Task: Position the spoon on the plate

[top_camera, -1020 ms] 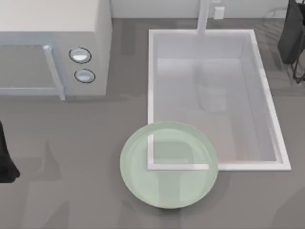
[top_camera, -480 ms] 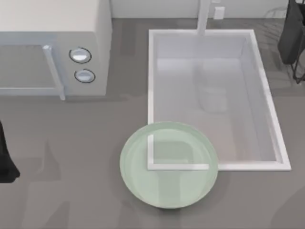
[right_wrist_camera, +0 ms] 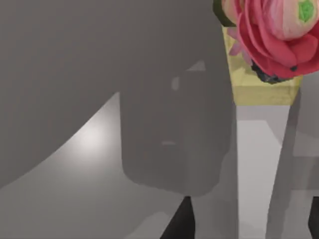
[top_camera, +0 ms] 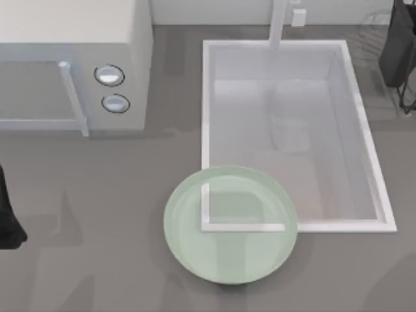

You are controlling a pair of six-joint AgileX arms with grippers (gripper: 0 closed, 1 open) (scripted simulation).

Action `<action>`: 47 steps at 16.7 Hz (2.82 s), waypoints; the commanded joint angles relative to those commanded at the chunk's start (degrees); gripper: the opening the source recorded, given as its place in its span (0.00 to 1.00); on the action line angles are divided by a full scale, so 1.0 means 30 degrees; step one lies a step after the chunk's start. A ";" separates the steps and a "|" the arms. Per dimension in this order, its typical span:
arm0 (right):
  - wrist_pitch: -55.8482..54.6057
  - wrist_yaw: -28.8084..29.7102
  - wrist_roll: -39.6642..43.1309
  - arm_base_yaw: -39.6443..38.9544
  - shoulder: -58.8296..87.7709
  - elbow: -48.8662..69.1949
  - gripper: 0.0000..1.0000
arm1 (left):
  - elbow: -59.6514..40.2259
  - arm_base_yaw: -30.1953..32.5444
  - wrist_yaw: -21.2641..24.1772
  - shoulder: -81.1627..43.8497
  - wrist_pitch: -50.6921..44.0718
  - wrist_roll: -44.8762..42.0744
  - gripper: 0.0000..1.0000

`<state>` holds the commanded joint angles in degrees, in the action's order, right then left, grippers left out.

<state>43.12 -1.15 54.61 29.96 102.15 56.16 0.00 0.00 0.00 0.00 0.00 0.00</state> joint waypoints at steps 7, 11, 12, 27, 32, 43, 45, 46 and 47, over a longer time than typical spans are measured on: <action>0.6088 -0.0003 0.0090 0.0042 -0.2153 0.3586 0.00 | 0.0000 0.0000 0.0000 0.0000 0.0000 0.0000 1.00; 0.6994 0.0005 0.0028 0.0047 -0.2706 0.4257 0.00 | 0.0000 0.0000 0.0000 0.0000 0.0000 0.0000 1.00; 0.6994 0.0005 0.0028 0.0047 -0.2706 0.4257 0.00 | 0.0000 0.0000 0.0000 0.0000 0.0000 0.0000 1.00; 0.8134 0.0225 1.7844 -0.7708 0.1723 0.8732 0.00 | 0.0000 0.0000 0.0000 0.0000 0.0000 0.0000 1.00; 0.8787 0.0185 3.1426 -1.3044 0.4263 1.0972 0.00 | 0.0000 0.0000 0.0000 0.0000 0.0000 0.0000 1.00; 0.8656 0.0425 5.3549 -2.3217 0.7188 1.4668 0.00 | 0.0000 0.0000 0.0000 0.0000 0.0000 0.0000 1.00; 0.8534 0.0550 5.5245 -2.4204 0.7319 1.4987 0.00 | 0.0000 0.0000 0.0000 0.0000 0.0000 0.0000 1.00; 0.8485 0.0600 5.5807 -2.4542 0.7354 1.5090 0.00 | 0.0000 0.0000 0.0000 0.0000 0.0000 0.0000 1.00; 0.8449 0.0637 5.6181 -2.4768 0.7372 1.5153 0.00 | 0.0000 0.0000 0.0000 0.0000 0.0000 0.0000 1.00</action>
<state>68.46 0.76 223.16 -44.34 124.26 101.62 0.00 0.00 0.00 0.00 0.00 0.00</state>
